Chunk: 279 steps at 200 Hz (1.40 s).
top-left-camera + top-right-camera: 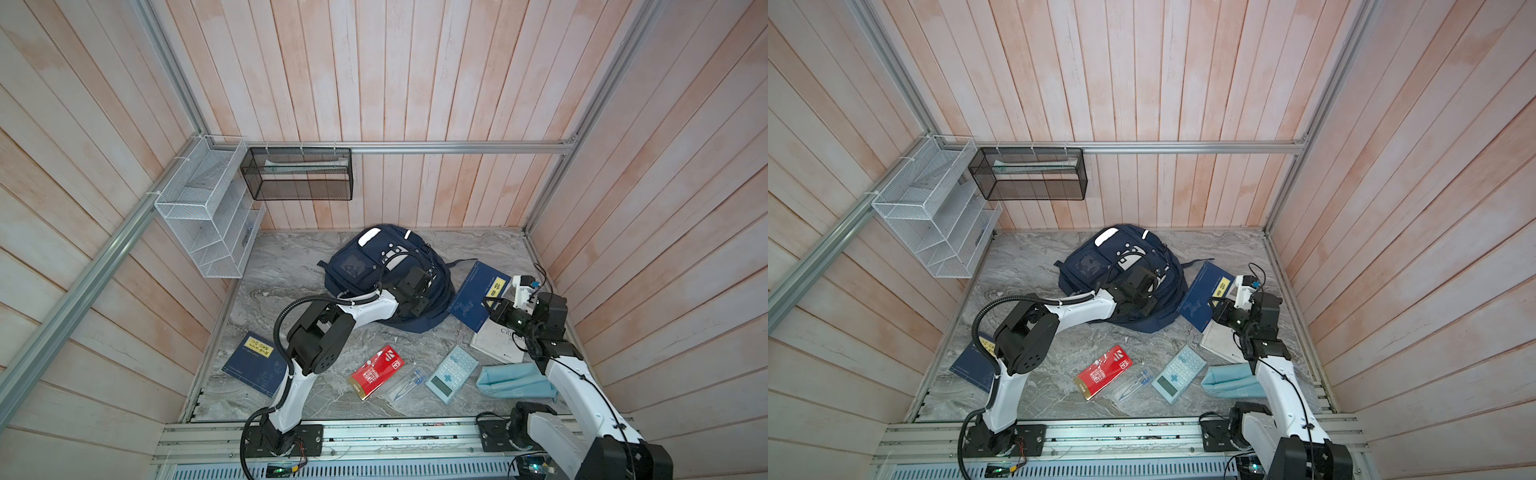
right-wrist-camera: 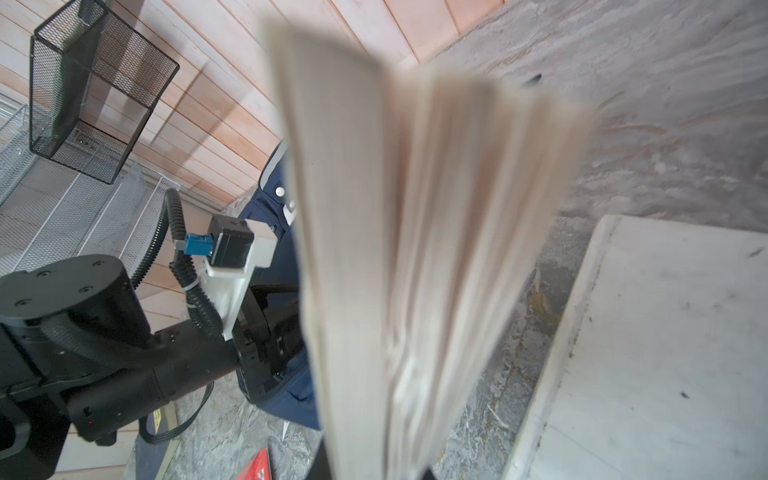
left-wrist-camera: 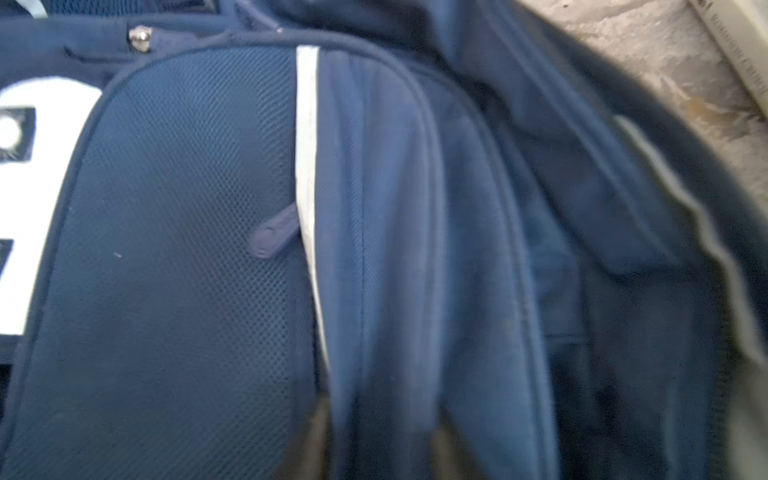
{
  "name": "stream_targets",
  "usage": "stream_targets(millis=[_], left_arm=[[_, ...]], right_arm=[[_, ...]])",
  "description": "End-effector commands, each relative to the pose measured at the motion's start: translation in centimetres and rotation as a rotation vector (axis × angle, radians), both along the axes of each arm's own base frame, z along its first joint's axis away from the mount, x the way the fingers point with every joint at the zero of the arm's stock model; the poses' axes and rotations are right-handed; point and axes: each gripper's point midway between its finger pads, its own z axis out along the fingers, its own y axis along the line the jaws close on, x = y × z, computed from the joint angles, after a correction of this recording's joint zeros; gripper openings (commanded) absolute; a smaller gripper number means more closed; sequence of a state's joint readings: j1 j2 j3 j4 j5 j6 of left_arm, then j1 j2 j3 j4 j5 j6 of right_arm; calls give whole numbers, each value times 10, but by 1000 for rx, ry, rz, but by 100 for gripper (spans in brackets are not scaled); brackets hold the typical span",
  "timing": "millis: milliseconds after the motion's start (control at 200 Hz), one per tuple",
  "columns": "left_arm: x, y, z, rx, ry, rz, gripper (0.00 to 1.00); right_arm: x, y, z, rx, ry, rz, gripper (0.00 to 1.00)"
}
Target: Pack the student bag
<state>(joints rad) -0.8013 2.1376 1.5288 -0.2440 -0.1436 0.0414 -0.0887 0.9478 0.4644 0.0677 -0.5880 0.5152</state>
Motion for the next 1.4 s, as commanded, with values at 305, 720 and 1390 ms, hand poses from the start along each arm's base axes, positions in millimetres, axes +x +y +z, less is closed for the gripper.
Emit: stream_targets(millis=[305,720,1390], left_arm=[[6,6,192,-451,-18,-28,0],[0,8,243,-685,45,-107,0],[30,51,181,-721,131,41,0]], right_arm=[[6,65,15,280,-12,133,0],[73,167,9,381,-28,254,0],[126,197,-76,359,99,193,64]])
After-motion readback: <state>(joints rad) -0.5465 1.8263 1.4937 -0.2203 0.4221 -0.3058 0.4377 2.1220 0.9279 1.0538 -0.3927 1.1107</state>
